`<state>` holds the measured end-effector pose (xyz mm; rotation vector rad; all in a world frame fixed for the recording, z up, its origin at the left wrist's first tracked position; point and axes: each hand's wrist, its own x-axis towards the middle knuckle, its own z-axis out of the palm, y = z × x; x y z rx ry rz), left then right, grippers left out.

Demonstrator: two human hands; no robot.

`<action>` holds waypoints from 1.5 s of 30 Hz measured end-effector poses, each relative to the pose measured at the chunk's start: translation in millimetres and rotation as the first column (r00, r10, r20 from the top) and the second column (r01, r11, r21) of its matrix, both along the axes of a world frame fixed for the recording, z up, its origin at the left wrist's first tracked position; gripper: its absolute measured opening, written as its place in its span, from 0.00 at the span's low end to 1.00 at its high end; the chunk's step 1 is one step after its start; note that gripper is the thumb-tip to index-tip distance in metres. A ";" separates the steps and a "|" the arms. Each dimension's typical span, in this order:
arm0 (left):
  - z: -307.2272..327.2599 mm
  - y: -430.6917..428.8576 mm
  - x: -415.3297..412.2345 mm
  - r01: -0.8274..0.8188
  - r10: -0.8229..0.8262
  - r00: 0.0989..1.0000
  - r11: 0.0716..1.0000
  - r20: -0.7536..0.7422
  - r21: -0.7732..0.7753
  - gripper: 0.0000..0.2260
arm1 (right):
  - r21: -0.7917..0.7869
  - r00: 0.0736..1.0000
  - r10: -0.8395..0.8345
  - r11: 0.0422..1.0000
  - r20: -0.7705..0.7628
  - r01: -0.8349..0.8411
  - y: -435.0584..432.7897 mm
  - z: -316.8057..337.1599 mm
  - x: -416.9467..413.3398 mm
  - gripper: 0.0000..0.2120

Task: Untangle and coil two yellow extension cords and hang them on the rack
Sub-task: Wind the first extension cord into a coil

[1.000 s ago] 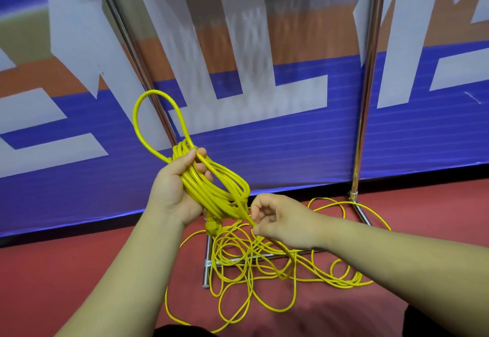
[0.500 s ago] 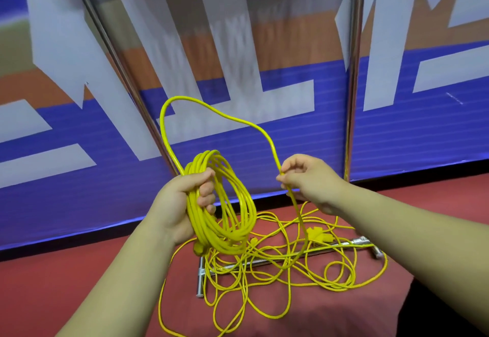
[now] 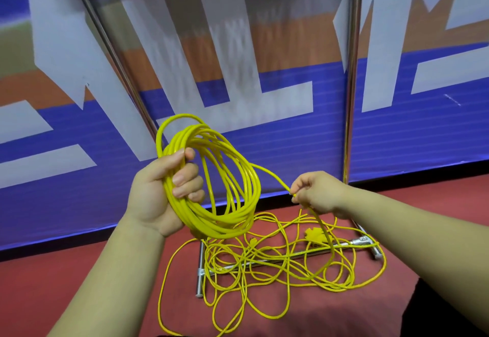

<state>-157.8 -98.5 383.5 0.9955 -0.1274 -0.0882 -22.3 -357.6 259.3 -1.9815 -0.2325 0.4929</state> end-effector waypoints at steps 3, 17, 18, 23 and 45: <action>-1.9 7.3 1.1 -0.012 0.012 1.000 0.999 0.003 -0.039 0.12 | -0.091 0.998 0.062 0.994 0.025 -0.059 2.9 -1.5 -3.7 0.07; -12.9 14.4 6.0 -0.196 0.193 0.980 0.976 -0.042 -0.091 0.10 | -0.347 0.831 0.555 0.785 0.027 -0.513 17.2 21.4 -39.9 0.09; -15.5 10.1 7.7 -0.238 0.233 0.970 0.967 -0.066 -0.089 0.07 | -0.344 0.818 0.573 0.779 0.049 -0.525 18.3 25.5 -44.6 0.09; -33.4 -11.8 17.7 -0.455 0.460 0.881 0.888 -0.109 0.067 0.10 | -0.295 0.782 0.604 0.783 0.153 -0.548 26.3 44.1 -65.4 0.08; -68.5 -81.7 17.7 -0.062 0.181 0.942 0.921 -0.282 0.386 0.04 | -0.376 0.499 0.463 0.886 0.732 -0.272 -6.0 105.3 -71.0 0.17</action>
